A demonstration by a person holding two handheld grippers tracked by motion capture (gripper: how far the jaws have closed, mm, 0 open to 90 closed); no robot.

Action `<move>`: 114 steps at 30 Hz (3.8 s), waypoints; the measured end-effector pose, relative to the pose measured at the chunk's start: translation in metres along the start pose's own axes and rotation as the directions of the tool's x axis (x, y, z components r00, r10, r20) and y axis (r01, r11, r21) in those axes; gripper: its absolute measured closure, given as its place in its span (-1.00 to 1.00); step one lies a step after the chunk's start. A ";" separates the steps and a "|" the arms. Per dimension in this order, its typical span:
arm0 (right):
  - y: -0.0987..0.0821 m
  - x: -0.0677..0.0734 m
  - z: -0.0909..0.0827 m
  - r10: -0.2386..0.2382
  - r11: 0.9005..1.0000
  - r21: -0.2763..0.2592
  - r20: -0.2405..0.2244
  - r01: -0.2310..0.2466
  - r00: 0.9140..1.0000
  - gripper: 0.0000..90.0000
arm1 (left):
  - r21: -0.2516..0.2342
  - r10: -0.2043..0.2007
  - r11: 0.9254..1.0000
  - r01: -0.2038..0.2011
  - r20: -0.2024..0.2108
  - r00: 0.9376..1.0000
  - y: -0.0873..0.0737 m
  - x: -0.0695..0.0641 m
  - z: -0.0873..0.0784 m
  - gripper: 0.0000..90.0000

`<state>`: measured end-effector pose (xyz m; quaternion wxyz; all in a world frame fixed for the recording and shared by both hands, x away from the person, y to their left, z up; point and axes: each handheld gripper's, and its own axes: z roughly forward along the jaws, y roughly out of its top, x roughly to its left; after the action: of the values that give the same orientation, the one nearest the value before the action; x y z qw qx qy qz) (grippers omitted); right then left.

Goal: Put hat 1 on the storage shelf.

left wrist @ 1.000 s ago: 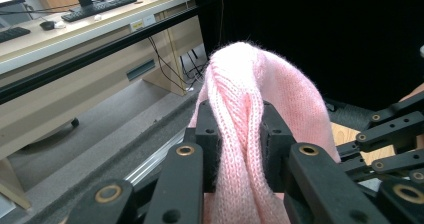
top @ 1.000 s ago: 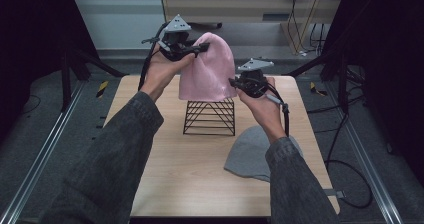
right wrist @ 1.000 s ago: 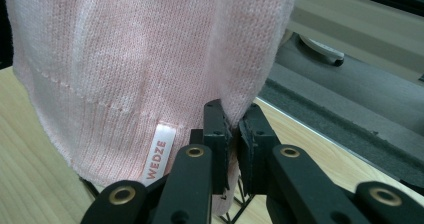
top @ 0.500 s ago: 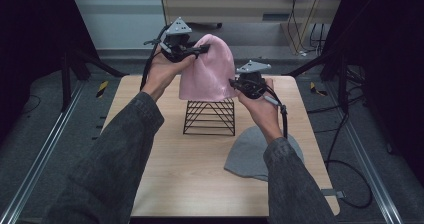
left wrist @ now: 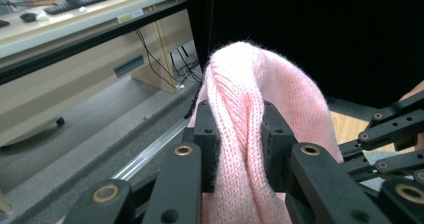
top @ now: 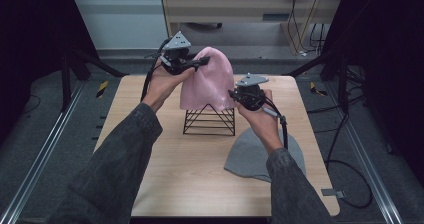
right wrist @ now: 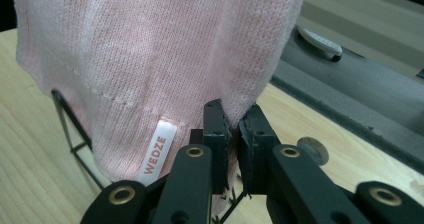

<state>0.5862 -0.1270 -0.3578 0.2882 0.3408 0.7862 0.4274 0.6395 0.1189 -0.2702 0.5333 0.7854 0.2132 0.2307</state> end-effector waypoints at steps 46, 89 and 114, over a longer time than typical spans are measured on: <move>-0.050 0.007 0.008 -0.015 0.990 0.142 -0.030 0.019 0.999 0.83 | 0.103 -0.004 0.995 -0.001 0.044 0.999 -0.048 -0.034 0.004 0.62; -0.072 -0.012 -0.012 0.044 0.978 0.202 0.021 -0.047 0.999 0.25 | 0.139 0.057 0.988 -0.064 0.054 0.997 -0.041 -0.028 -0.007 0.64; -0.104 -0.032 -0.027 0.099 0.961 0.249 0.082 -0.117 0.992 0.17 | 0.217 0.069 0.972 -0.088 0.091 0.993 -0.061 -0.033 -0.007 0.61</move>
<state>0.5550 -0.2068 -0.4299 0.2454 0.4317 0.8042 0.3267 0.6040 0.1259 -0.3299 0.4416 0.8565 0.1840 0.1935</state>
